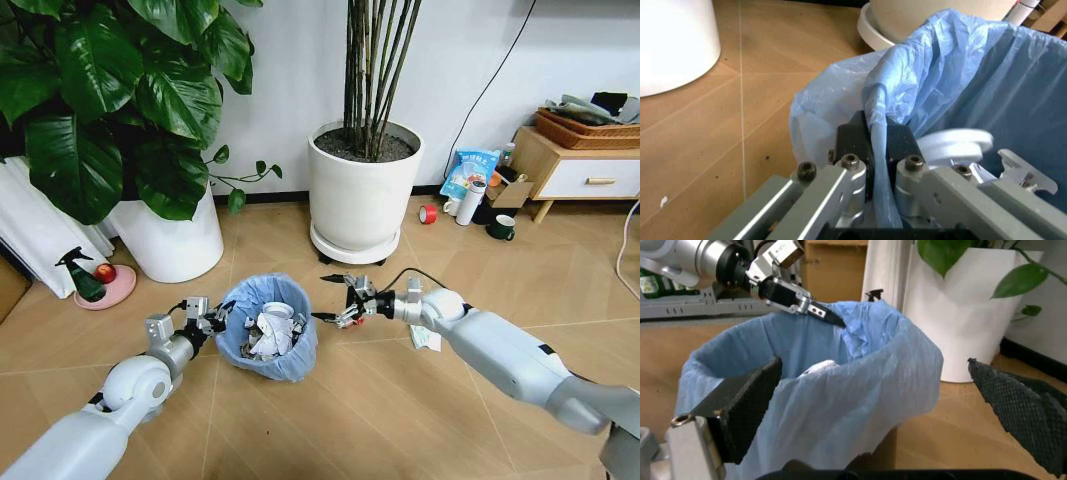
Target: Pick up the trash bin and place the garbage on the floor into it.
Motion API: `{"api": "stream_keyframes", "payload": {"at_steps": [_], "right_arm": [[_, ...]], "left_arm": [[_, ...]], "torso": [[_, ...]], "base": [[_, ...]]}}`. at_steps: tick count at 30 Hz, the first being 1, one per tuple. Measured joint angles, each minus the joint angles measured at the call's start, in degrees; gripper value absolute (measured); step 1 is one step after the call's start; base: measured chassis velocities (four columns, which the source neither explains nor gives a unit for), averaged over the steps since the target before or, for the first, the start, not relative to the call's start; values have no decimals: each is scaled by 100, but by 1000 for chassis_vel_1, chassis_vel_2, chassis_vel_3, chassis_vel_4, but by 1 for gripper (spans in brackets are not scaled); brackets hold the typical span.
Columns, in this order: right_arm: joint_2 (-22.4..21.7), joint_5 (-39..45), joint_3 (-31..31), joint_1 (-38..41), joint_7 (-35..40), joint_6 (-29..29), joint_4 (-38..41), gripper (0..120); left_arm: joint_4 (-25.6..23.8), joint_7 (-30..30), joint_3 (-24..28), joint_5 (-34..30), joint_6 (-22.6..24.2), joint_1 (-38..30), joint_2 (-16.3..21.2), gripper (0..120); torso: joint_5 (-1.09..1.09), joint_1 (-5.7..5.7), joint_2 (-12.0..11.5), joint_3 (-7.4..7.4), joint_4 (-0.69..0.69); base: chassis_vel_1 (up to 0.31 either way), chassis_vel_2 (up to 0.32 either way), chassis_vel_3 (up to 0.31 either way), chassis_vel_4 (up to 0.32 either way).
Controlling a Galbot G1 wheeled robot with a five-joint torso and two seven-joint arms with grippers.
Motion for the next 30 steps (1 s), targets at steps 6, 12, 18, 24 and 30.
{"api": "stream_keyframes", "payload": {"at_steps": [6, 12, 18, 24, 30], "right_arm": [[-124, -50, 537, -367, 61, 2, -1, 100], [-81, -258, 1546, -1136, 635, -11, -454, 100], [220, -937, 2958, -2046, 999, 31, -1045, 100], [556, -1241, 3838, -2449, 1621, 1, -1327, 100], [1191, -1312, 4357, -2584, 2708, -199, -1828, 100]], "left_arm": [[-8, -16, 2, -3, 5, -4, 21, 0], [-45, -21, -49, -11, 6, 14, 23, 0], [-98, -28, -150, 0, 5, 96, -24, 0], [-112, -30, -188, 6, -1, 107, -58, 0], [-134, -33, -206, -1, -3, 99, -34, 0]], "torso": [[0, 0, 0, 0, 2], [1, 0, 0, 0, -1], [0, 0, 0, 0, 0], [0, 0, 0, 0, 0], [1, 0, 0, 0, 1]], "base": [[0, 0, 0, 0], [0, 0, 0, 0], [0, 0, 0, 0], [0, 0, 0, 0], [0, 0, 0, 0]]}}
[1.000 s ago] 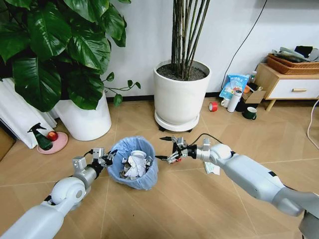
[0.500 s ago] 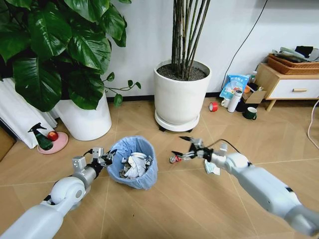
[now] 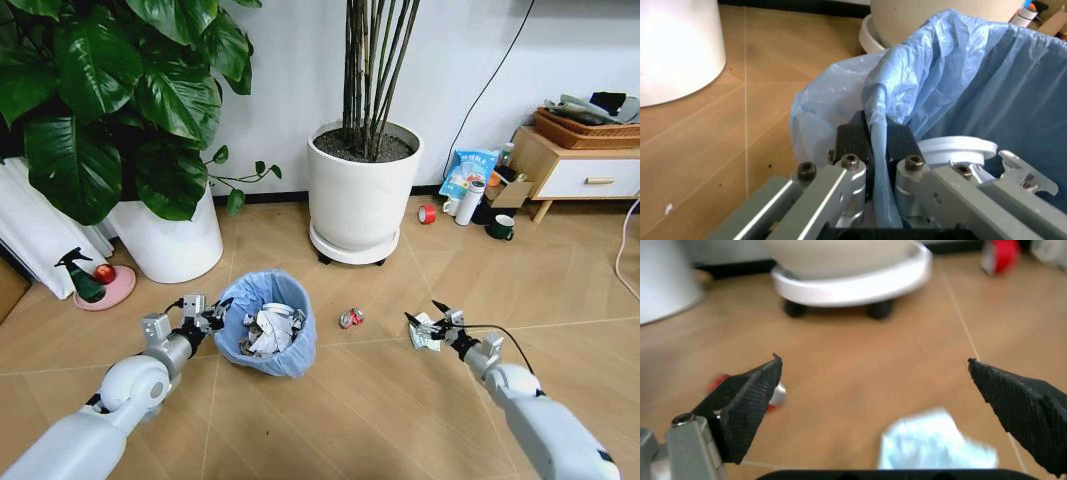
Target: Pick up the trash bin and place the garbage on the floor into it.
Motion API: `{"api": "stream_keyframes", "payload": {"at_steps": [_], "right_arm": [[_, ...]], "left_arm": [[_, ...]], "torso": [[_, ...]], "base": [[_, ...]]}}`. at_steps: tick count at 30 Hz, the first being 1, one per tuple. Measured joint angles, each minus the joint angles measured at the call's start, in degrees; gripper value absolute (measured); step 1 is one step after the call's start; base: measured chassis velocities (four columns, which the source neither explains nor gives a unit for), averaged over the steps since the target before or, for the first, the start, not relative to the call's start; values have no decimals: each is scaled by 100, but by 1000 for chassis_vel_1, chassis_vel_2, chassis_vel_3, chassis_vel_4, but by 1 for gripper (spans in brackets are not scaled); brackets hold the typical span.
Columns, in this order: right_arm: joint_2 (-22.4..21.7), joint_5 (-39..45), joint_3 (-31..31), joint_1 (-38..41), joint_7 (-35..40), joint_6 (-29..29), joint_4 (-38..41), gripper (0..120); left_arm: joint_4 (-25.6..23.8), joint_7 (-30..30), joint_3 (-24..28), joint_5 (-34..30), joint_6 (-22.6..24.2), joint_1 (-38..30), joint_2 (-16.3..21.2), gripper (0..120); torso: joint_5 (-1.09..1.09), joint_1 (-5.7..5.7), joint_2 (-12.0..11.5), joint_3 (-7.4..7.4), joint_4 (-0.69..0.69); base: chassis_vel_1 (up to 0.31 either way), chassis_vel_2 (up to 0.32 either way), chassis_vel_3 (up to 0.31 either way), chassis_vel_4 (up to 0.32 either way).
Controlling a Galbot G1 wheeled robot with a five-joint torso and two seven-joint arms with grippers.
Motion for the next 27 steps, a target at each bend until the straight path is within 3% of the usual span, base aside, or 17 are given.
{"api": "stream_keyframes", "payload": {"at_steps": [5, 12, 27], "right_arm": [[362, -93, 74, 254, 485, -129, -647, 100], [554, -273, 117, 713, 614, -219, -1383, 100], [777, -625, 57, 1309, 882, -431, -2197, 100]], "left_arm": [[0, -11, 6, -8, 0, -24, 9, 0], [5, -19, 41, -8, 0, -21, 12, 0], [4, -44, 41, -20, 2, -41, 22, 0]], "torso": [[0, 0, 0, 0, 0], [-2, 0, 0, 1, 0], [0, 0, 0, 1, 0]], "base": [[0, 0, 0, 0], [0, 0, 0, 0], [0, 0, 0, 0]]}}
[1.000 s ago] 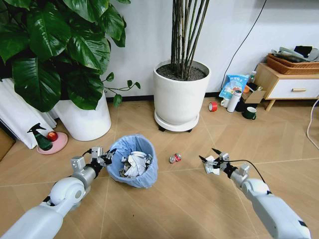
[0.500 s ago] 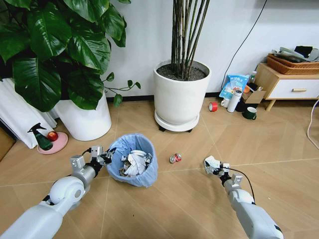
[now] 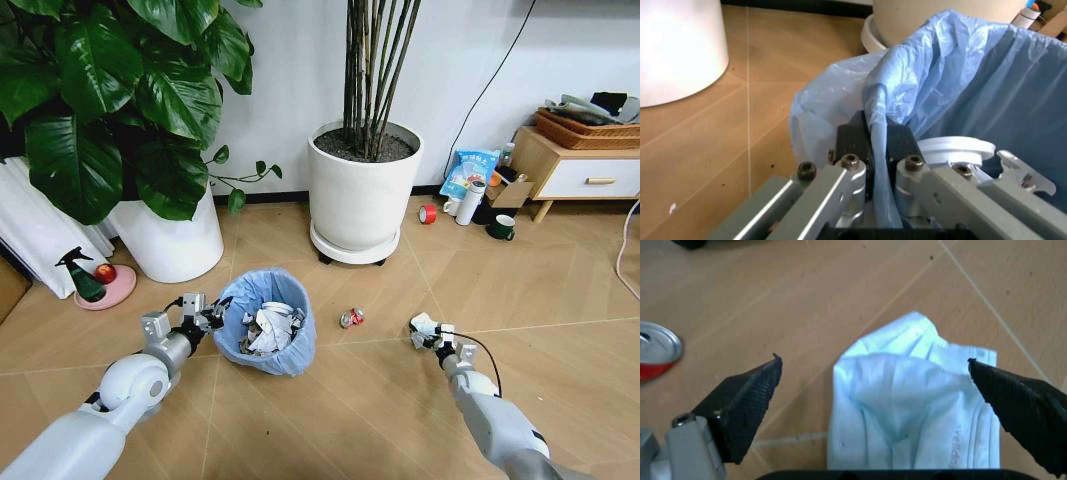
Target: Pick up the trash bin and place the garbage on the floor into it.
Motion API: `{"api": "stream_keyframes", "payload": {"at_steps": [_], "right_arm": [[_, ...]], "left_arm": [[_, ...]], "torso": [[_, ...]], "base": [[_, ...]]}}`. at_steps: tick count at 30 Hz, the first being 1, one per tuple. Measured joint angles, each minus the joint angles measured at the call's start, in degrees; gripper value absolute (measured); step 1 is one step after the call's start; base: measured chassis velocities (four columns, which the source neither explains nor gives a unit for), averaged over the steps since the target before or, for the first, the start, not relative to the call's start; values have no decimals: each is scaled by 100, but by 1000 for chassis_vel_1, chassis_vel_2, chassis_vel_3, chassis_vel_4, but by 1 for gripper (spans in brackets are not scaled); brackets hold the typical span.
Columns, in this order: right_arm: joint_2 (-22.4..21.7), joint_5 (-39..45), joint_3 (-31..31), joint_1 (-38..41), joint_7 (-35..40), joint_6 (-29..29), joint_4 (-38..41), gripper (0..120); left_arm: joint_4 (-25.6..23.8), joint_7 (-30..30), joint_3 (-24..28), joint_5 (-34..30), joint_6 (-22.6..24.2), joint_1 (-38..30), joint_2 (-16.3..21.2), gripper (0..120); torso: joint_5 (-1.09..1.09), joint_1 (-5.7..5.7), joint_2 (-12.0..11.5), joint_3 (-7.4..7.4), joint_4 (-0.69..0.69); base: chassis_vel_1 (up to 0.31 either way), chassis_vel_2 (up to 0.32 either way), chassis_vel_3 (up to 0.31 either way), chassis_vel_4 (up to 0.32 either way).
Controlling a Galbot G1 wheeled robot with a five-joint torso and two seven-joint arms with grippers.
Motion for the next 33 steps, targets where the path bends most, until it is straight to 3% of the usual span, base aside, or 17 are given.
{"api": "stream_keyframes", "payload": {"at_steps": [6, 9, 12, 16, 25, 27, 33], "right_arm": [[26, -29, -32, 82, 94, -194, -280, 100], [37, 1, -37, 69, 96, -303, -320, 93], [27, 34, -43, 14, 97, -335, -322, 79], [14, 40, -43, -15, 88, -335, -316, 70], [-45, 104, -168, -202, -19, -316, -130, 31], [-47, 104, -173, -210, -23, -314, -128, 29], [-126, 114, -212, -329, -170, -247, 2, 4]], "left_arm": [[16, -1, -11, -5, 1, -2, -4, 0], [31, -1, -12, -14, 1, -22, -9, 0], [55, -1, -10, -30, 1, -48, -12, 0], [80, 0, -10, -31, 1, -54, -12, 0], [94, 8, -4, -30, 0, -49, -29, 0], [91, 8, -7, -30, 1, -46, -25, 0], [66, 11, -28, -30, 0, -32, -9, 0]], "torso": [[-1, 0, 0, 0, -1], [-3, 0, 0, -1, 1], [-8, -1, 1, -2, -3], [-7, -1, 1, -3, -3], [-4, -1, 1, -2, -2], [-4, -1, 1, -2, -1], [4, 0, 0, 0, 1]], "base": [[0, 0, 0, 0], [0, 0, 0, 0], [0, 0, 0, 0], [0, 0, 0, 0], [0, 0, 0, 0], [0, 0, 0, 0], [0, 0, 0, 0]]}}
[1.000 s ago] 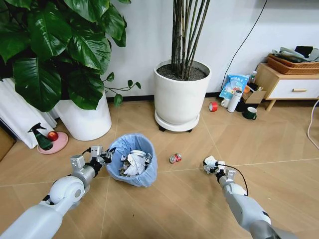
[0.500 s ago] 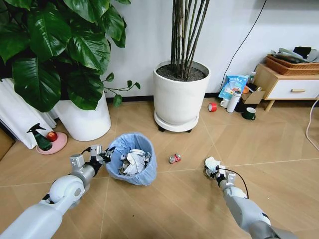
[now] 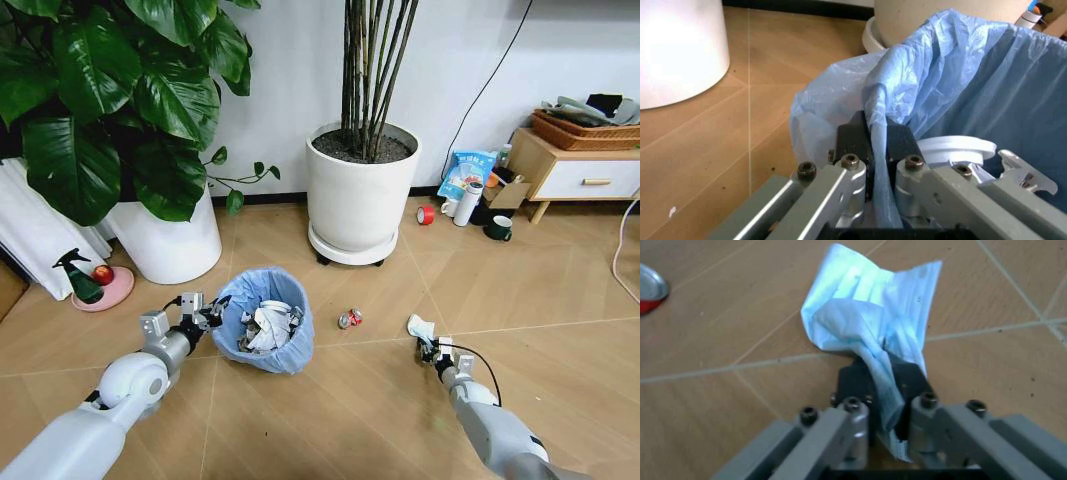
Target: Pick up the trash bin and place the garbage on the floor into it.
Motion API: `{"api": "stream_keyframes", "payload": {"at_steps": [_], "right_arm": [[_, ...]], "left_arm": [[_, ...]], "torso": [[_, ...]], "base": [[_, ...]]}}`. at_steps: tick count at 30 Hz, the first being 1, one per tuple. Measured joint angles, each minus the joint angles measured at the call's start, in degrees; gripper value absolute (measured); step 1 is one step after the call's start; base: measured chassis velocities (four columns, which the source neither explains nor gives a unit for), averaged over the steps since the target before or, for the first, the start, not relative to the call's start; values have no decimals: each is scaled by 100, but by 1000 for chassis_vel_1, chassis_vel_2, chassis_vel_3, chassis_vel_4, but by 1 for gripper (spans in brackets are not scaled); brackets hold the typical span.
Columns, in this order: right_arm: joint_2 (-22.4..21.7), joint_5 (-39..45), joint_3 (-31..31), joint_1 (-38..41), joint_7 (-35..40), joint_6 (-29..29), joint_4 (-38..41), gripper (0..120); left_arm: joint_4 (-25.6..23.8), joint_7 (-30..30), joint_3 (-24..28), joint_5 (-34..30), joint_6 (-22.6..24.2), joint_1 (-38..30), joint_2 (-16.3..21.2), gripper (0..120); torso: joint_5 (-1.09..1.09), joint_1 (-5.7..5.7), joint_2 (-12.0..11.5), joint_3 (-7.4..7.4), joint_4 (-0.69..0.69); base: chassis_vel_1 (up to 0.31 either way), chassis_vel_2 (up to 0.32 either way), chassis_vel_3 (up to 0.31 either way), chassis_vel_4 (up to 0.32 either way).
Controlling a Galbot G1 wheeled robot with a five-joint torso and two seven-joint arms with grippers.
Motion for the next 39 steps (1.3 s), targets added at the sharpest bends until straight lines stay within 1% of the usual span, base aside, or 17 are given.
{"api": "stream_keyframes", "payload": {"at_steps": [1, 4, 6, 9, 11, 13, 15, 19, 21, 23, 24, 28, 29, 30, 31, 34, 39], "right_arm": [[-44, 26, -24, -73, -44, 22, 104, 0], [-164, 71, -69, -253, -155, 85, 379, 0], [-280, 59, -75, -392, -318, 190, 653, 0], [-722, 222, -94, -773, -552, 428, 1605, 0], [-844, 307, -117, -883, -559, 420, 1833, 0], [-1161, 521, -150, -1135, -629, 388, 2508, 0], [-1273, 624, -157, -1225, -733, 401, 2781, 0], [-1570, 1216, -380, -1317, -1675, 807, 3518, 0], [-1679, 1841, -641, -1238, -2269, 1070, 3952, 0], [-1699, 1982, -714, -1199, -2412, 1107, 4077, 0], [-1734, 2272, -963, -1058, -2769, 1159, 4415, 0], [-1737, 2497, -1328, -813, -3020, 1131, 4785, 0], [-1688, 2658, -1792, -451, -3077, 1063, 5096, 0], [-1688, 2658, -1792, -451, -3077, 1063, 5096, 0], [-1605, 2709, -2189, -175, -3079, 1042, 5183, 0], [-1366, 2801, -3120, 552, -3158, 1031, 5118, 0], [-1031, 2814, -3830, 1084, -3298, 1040, 4632, 0]], "left_arm": [[0, 1, -1, 0, 0, 2, 0, 0], [-2, 2, -1, 1, 0, 8, 1, 0], [-1, 3, -3, 1, -1, 12, 3, 0], [1, 7, -14, 9, -6, 21, -61, 0], [5, 9, -14, 15, -6, 30, -80, 0], [5, 11, -12, 27, -6, 40, -97, 0], [5, 14, -9, 28, -6, 41, -96, 0], [13, 36, 32, 24, -7, 14, -31, 0], [20, 43, 55, 24, -7, 17, -27, 0], [20, 46, 57, 24, -7, 22, -28, 0], [20, 48, 70, 27, -7, 33, -28, 0], [32, 53, 106, 36, -7, 37, -27, 0], [73, 64, 128, 54, -7, 16, -55, 0], [73, 64, 128, 54, -7, 16, -55, 0], [93, 60, 133, 57, -7, -1, -91, 0], [94, 62, 161, 57, -3, -29, -105, 0], [96, 62, 175, 55, 1, -41, -79, 0]], "torso": [[4, 0, -1, 1, 0], [10, 1, -2, 2, 3], [13, 2, -3, 5, -2], [-4, 1, -3, 1, 1], [-5, 1, -3, 2, -1], [2, 1, -3, 1, -4], [-5, 1, -2, 0, -3], [2, 1, -2, 0, -3], [-8, 1, -2, 1, -2], [-5, 1, -2, 0, -2], [-3, 1, -1, 0, -1], [-6, 1, -1, 0, -2], [-4, 1, -1, 0, 1], [-4, 1, -1, 0, 1], [-9, 1, -1, 0, -4], [-8, 0, 0, 0, 1], [-5, 0, 0, 0, -1]], "base": [[0, 0, 0, 0], [0, 0, 0, 0], [0, 0, 0, 0], [0, 0, 0, 0], [0, 0, 0, 0], [0, 0, 0, 0], [0, 0, 0, 0], [0, 0, 0, 0], [0, 0, 0, 0], [0, 0, 0, 0], [0, 0, 0, 0], [0, 0, 0, 0], [0, 0, 0, 0], [0, 0, 0, 0], [0, 0, 0, 0], [0, 0, 0, 0], [0, 0, 0, 0]]}}
